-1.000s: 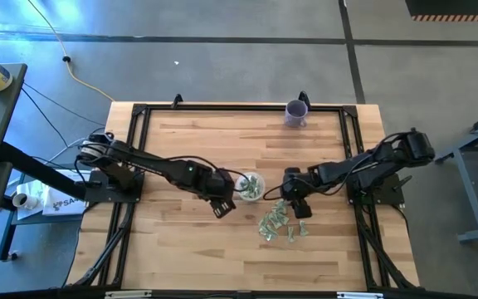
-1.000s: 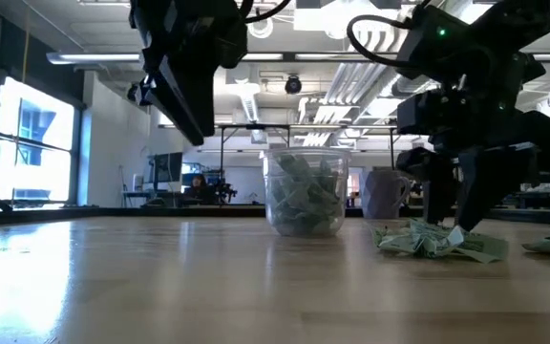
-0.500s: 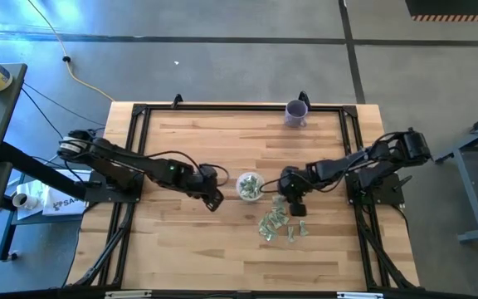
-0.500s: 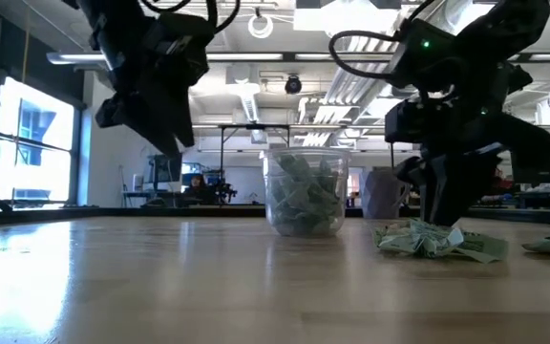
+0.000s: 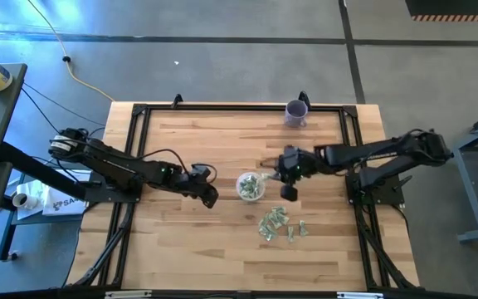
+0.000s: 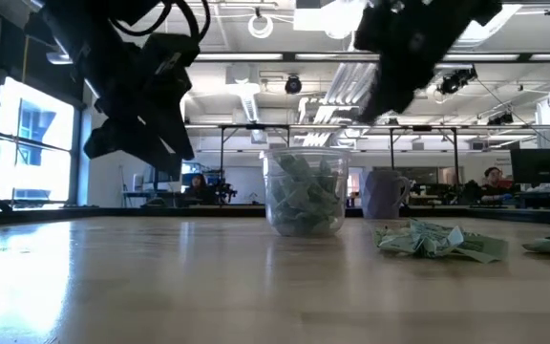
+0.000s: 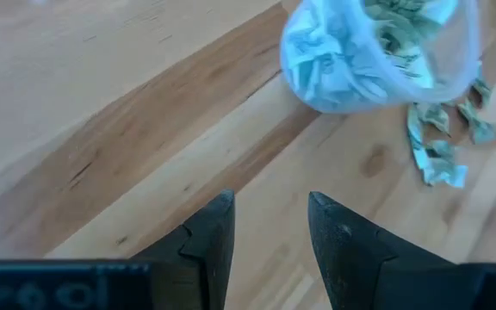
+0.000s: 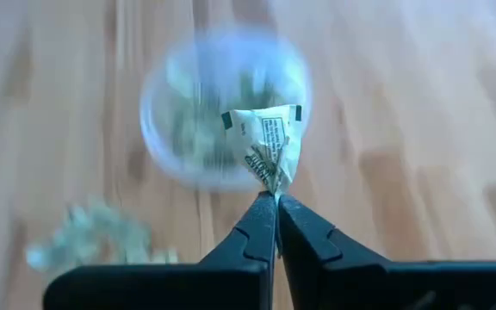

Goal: Pick and place Stevia / Truvia into bins
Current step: Put the green stevia packet into the transparent bin

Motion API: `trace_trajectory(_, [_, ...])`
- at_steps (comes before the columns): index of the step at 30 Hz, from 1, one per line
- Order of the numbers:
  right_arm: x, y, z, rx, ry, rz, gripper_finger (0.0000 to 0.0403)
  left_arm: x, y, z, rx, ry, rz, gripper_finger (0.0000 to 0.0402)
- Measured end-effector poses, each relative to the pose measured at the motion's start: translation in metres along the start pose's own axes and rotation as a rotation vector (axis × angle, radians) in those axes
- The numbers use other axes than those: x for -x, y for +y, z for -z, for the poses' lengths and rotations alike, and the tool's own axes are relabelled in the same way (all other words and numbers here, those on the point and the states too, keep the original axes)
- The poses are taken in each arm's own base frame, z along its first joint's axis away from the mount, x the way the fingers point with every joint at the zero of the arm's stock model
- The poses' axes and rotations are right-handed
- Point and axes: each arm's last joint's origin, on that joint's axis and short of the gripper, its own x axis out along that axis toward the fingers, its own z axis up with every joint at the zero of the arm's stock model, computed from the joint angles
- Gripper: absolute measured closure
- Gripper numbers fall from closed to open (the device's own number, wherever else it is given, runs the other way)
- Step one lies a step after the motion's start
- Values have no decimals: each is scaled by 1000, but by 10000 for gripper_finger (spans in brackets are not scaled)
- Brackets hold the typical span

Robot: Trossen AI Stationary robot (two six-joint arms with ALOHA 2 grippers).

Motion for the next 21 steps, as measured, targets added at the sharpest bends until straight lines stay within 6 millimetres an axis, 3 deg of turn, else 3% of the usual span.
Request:
trace_trajectory(3, [-9,-6,-19,-16,-5,-40,399,-5,6,4,24,-24,16,221])
trace_trajectory(10, [-59,-6,-50,72,91,-114,384,-10,13,0,68,-123,41,221])
trace_trajectory(15, [-85,-3,-62,78,184,-137,369,-9,10,-1,63,-130,50,221])
trace_trajectory(21, [-94,6,-62,91,269,-108,351,-9,10,-1,55,-123,52,221])
